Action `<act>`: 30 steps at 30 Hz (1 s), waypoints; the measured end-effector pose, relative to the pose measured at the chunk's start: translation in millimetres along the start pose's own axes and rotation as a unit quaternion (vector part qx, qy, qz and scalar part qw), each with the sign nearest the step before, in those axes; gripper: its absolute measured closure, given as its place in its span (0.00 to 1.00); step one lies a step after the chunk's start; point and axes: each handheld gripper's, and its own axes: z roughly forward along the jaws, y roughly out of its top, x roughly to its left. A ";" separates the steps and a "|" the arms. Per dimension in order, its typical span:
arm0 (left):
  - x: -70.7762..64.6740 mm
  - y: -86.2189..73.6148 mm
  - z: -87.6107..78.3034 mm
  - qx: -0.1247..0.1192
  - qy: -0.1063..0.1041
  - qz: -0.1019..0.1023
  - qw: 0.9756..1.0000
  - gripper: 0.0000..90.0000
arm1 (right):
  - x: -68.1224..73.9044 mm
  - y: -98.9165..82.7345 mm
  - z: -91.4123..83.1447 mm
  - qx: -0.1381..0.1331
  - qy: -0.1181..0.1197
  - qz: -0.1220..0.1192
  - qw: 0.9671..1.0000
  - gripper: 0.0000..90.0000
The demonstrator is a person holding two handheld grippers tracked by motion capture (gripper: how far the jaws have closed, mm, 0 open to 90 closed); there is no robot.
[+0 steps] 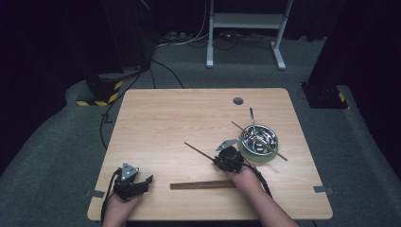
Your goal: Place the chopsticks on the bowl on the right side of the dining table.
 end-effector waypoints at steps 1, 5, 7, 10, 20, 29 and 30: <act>0.0 0.0 0.0 0.000 0.000 0.000 1.000 0.35 | 0.1 0.1 0.1 0.000 0.001 0.004 1.000 0.85; 0.1 0.0 0.0 0.000 0.000 0.000 1.000 0.35 | 1.5 -0.2 -1.1 0.007 -0.004 -0.008 1.000 0.81; -0.2 0.0 0.1 0.000 -0.001 -0.001 1.000 0.35 | 2.2 -0.9 -2.6 0.013 -0.010 -0.017 1.000 0.81; -0.2 -0.1 0.1 -0.001 -0.001 -0.001 1.000 0.35 | 3.0 -2.5 -3.7 0.011 -0.011 -0.034 0.999 0.81; -1.3 -0.4 0.5 -0.004 0.000 -0.004 1.000 0.36 | 5.9 -1.8 -1.5 0.005 -0.009 -0.042 0.999 0.93; -1.3 -0.5 0.2 -0.004 -0.001 -0.002 1.000 0.36 | 11.9 3.5 -9.3 0.011 -0.030 -0.070 0.997 0.93; -1.5 -0.5 0.4 -0.005 -0.002 -0.003 1.000 0.36 | 11.2 4.0 -11.5 0.010 -0.030 -0.075 0.997 0.93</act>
